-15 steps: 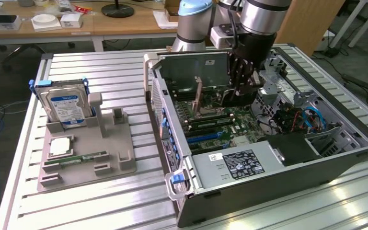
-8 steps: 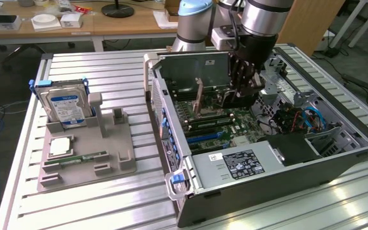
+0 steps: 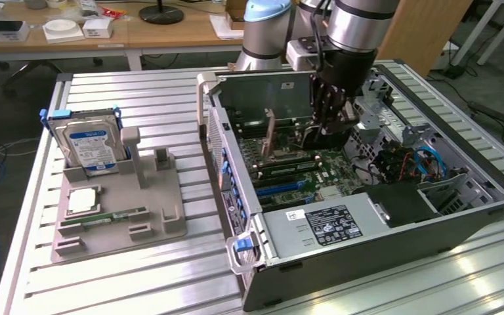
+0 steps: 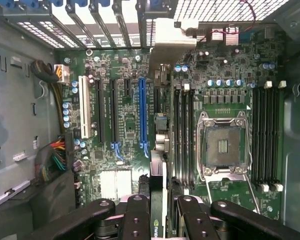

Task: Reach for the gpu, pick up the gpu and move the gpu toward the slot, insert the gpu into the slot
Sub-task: 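Insert the gpu into the slot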

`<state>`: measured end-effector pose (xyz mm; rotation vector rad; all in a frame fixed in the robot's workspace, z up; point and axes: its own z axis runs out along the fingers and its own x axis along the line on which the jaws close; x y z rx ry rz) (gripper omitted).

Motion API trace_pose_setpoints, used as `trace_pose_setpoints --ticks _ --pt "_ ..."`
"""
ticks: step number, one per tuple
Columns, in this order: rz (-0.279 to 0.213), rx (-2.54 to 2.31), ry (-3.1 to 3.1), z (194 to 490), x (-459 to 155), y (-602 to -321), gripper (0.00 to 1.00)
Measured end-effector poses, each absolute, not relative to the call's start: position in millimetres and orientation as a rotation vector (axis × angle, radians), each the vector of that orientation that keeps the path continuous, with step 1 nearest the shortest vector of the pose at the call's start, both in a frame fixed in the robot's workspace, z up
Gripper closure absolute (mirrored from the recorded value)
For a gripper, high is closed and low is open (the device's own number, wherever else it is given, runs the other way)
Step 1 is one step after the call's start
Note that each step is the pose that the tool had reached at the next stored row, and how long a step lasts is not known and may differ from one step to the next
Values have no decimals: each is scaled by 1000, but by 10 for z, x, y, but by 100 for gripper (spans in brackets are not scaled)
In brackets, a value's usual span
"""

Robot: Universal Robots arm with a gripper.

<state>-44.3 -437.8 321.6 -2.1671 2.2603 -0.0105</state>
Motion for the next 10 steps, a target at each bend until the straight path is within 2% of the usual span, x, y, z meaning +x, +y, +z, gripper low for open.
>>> trace_pose_setpoints --ticks 10 --pt "-11 -2167 2260 3200 -454 -4425 74"
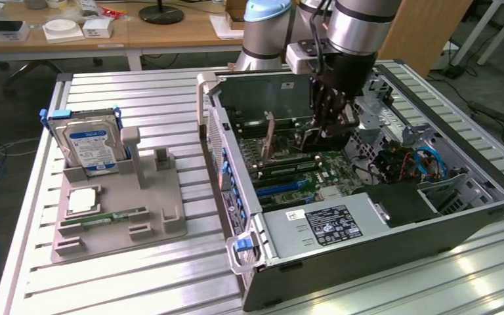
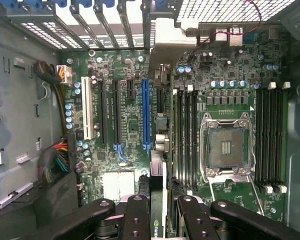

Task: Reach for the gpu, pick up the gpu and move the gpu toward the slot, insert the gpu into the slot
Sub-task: 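Insert the gpu into the slot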

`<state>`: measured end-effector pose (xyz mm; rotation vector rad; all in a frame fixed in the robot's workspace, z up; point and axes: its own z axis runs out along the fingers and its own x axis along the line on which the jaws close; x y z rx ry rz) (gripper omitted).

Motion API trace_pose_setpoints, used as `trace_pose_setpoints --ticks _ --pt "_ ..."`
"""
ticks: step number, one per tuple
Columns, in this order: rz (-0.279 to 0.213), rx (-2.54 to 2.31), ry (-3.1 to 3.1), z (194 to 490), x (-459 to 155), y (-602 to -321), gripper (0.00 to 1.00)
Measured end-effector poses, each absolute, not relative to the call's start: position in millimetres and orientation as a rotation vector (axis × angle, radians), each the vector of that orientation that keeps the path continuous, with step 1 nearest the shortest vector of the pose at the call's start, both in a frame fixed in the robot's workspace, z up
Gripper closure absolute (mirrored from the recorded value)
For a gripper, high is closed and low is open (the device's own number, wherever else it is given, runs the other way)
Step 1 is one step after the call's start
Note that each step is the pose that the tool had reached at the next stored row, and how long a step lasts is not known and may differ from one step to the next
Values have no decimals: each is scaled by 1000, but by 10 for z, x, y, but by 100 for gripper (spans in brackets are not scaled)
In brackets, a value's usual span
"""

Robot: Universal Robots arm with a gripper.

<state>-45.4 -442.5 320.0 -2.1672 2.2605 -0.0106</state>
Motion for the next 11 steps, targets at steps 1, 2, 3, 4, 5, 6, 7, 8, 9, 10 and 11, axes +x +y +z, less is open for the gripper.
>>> trace_pose_setpoints --ticks 1,2,3,4,5,6,7,8,9,10,11 --pt "-11 -2167 2261 3197 -455 -4427 74" --pt "-11 -2167 2260 3195 -457 -4429 74" --pt "-11 -2167 2260 3192 -461 -4430 74" --pt "-11 -2167 2261 3190 -467 -4431 74" --pt "-11 -2167 2261 3187 -478 -4431 74" --pt "-11 -2167 2261 3182 -494 -4431 74" --pt "-11 -2167 2261 3178 -507 -4431 74" --pt "-11 -2167 2261 3174 -515 -4431 74" --pt "-11 -2168 2261 3172 -518 -4433 74" --pt "-11 -2168 2261 3169 -519 -4435 74" --pt "-11 -2168 2261 3165 -521 -4439 74"
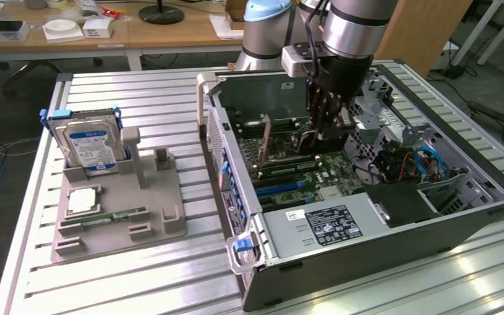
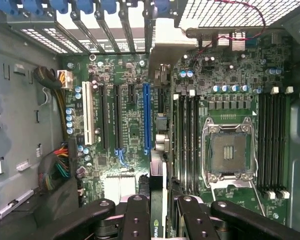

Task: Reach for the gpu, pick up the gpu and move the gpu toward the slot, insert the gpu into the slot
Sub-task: 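Insert the gpu into the slot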

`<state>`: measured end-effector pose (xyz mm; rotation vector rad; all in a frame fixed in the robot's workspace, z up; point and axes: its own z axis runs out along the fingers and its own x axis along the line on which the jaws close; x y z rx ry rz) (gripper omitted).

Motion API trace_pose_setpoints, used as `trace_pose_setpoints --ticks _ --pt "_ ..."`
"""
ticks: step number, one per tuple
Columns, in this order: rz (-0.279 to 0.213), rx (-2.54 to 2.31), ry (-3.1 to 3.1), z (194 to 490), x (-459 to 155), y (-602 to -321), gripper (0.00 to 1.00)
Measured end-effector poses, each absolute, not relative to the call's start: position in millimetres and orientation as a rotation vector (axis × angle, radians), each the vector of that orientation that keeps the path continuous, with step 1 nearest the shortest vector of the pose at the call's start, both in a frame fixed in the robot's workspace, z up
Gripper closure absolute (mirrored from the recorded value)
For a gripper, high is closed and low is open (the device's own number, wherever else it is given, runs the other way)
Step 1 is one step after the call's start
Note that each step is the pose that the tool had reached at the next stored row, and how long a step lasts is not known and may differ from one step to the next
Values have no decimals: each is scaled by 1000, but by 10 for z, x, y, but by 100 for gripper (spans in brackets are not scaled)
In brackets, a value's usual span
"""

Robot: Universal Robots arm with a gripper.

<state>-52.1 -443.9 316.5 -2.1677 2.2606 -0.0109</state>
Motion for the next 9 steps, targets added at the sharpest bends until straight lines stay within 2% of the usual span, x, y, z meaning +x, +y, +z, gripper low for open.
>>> trace_pose_setpoints --ticks 9 --pt "-11 -2167 2261 3136 -527 -4506 74"
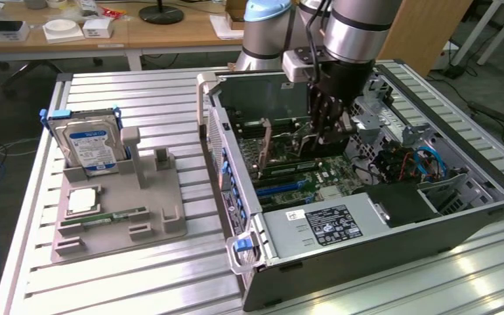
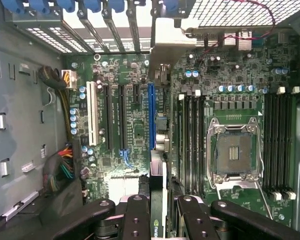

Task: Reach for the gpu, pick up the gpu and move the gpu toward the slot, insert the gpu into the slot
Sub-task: 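Insert the gpu into the slot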

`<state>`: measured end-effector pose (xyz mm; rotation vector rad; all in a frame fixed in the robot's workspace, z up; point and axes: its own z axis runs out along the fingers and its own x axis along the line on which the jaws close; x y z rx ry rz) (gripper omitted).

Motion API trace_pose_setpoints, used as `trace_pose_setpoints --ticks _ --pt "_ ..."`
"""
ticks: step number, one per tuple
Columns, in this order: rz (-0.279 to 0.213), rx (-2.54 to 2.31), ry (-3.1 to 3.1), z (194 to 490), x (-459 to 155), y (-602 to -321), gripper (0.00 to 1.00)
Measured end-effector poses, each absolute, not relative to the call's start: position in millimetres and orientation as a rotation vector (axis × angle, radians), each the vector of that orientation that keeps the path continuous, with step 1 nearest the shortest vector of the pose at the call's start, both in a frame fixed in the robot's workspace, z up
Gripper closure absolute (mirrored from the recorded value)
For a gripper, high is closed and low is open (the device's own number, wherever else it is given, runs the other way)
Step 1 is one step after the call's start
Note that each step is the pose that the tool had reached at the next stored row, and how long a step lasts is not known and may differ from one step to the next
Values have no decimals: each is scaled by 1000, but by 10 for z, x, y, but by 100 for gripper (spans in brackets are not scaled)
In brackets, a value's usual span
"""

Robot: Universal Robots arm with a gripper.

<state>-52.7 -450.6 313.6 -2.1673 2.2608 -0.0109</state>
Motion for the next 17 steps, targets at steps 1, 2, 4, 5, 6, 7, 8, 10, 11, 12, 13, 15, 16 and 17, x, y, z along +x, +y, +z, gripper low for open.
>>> trace_pose_setpoints --ticks 1,2,4,5,6,7,8,10,11,12,13,15,16,17 --pt "-11 -2167 2261 3132 -531 -4506 74" --pt "-11 -2167 2261 3127 -538 -4507 74" --pt "-11 -2168 2261 3119 -557 -4507 74" --pt "-11 -2168 2261 3115 -570 -4507 74" --pt "-11 -2168 2261 3112 -585 -4507 74" --pt "-11 -2168 2261 3108 -594 -4507 74" --pt "-11 -2168 2261 3106 -600 -4507 74" --pt "-11 -2168 2261 3101 -607 -4507 74" --pt "-11 -2168 2261 3099 -609 -4507 74" --pt "-11 -2168 2261 3096 -610 -4509 74" --pt "-11 -2168 2261 3094 -611 -4514 74" --pt "-11 -2167 2261 3090 -612 -4526 74" --pt "-11 -2167 2261 3087 -613 -4527 74" --pt "-11 -2167 2261 3083 -616 -4528 74"
